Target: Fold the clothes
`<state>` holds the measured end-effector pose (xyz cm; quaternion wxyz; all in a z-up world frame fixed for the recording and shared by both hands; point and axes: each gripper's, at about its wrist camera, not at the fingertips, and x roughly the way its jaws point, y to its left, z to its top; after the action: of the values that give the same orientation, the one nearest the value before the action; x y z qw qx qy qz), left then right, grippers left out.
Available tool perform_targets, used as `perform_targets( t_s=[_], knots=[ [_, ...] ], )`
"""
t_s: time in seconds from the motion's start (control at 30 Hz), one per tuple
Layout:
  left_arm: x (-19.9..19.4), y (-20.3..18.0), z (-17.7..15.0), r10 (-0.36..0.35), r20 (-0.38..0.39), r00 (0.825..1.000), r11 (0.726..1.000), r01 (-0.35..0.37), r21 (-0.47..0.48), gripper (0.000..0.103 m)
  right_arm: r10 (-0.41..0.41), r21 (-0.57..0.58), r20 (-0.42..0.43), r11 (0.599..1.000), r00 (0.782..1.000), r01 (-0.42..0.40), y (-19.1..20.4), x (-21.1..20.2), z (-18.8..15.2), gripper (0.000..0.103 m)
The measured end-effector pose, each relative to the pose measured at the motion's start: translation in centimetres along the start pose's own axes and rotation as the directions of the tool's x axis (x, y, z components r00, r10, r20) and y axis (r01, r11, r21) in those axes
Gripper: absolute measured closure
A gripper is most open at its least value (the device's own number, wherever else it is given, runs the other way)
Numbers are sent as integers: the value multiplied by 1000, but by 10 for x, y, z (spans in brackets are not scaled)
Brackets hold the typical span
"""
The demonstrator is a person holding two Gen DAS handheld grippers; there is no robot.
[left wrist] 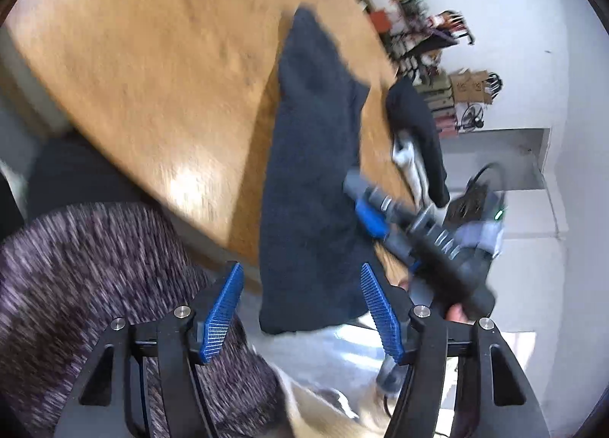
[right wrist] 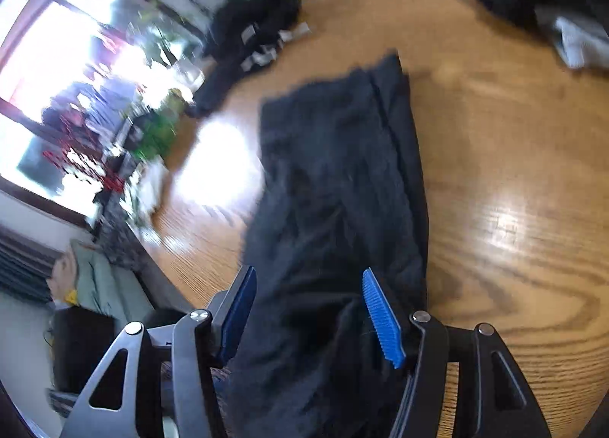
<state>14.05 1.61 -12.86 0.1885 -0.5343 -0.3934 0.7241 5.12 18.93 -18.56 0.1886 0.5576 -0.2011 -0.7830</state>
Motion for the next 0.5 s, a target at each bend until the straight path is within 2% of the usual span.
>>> perform_targets(
  t_s=[0.1,0.17,0.23,0.3,0.43,0.5],
  knots=[
    [-10,-31,19,8,62,998,982,-19,188,37,38,40,46,998,998,-40,-11,-16,-8,43],
    [0,-49,39,-23,40,999,962,12,274,37,88,74,82,993,993,-94,-19,-37,-13,40],
    [18,-60,65,-32,14,999,957,27,289,40,120,74,101,989,988,-128,-20,-50,-15,39],
    [46,-61,91,-5,-37,999,967,14,254,60,151,43,119,987,981,-157,-14,-57,-11,39],
    [86,-41,111,90,-113,989,979,-67,190,68,202,-1,110,979,973,-204,-2,-43,8,39],
    [98,-29,112,84,-147,986,985,-60,163,68,205,-4,73,979,976,-205,-4,-24,20,39]
  ],
)
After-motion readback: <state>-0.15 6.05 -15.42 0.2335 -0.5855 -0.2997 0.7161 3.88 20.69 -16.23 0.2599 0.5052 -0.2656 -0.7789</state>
